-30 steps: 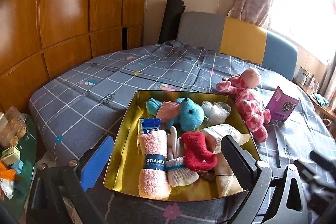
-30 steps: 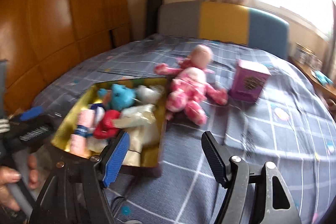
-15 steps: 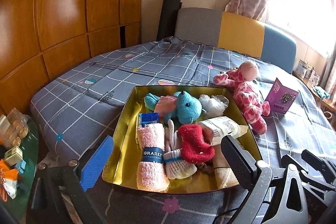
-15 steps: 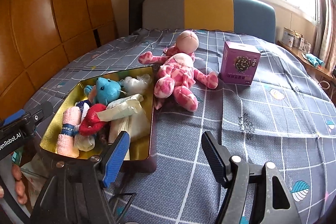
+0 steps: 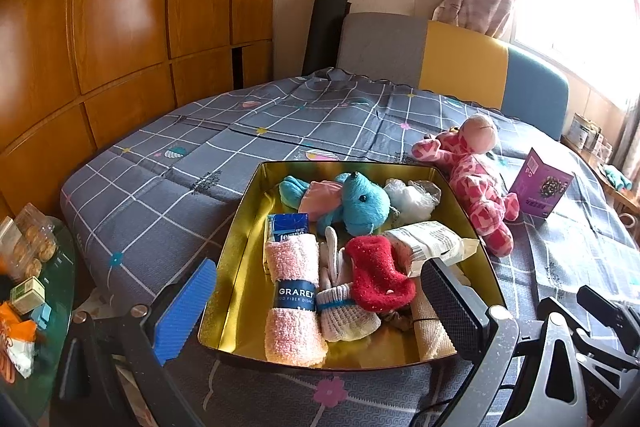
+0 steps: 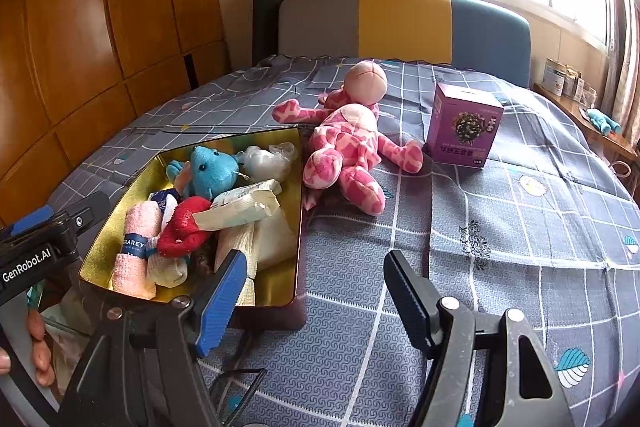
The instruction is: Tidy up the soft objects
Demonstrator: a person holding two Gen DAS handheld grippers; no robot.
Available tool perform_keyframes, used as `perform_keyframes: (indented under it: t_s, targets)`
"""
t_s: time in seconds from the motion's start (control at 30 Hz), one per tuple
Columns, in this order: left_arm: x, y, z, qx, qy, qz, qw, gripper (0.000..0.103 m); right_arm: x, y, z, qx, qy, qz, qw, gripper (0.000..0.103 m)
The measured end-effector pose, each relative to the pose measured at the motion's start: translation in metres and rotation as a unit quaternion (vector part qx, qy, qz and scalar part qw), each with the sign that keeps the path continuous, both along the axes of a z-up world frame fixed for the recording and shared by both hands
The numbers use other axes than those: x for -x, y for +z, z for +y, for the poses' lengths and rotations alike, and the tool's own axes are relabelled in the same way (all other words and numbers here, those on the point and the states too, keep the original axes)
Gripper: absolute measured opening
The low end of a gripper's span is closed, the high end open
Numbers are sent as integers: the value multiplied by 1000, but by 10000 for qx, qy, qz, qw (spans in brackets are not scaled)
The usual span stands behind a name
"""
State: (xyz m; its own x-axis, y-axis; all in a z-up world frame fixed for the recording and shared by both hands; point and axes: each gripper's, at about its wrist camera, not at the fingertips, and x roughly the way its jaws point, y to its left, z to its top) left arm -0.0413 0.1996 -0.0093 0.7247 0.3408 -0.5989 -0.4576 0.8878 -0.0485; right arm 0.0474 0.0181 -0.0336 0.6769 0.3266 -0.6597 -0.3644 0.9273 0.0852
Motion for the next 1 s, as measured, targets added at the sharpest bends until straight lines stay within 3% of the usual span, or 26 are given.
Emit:
perform_keyframes:
  t_s: [1.0]
  targets:
    - [1, 2, 0, -21, 37, 15, 10000, 103, 2, 1, 0, 4, 5, -13, 10000, 72]
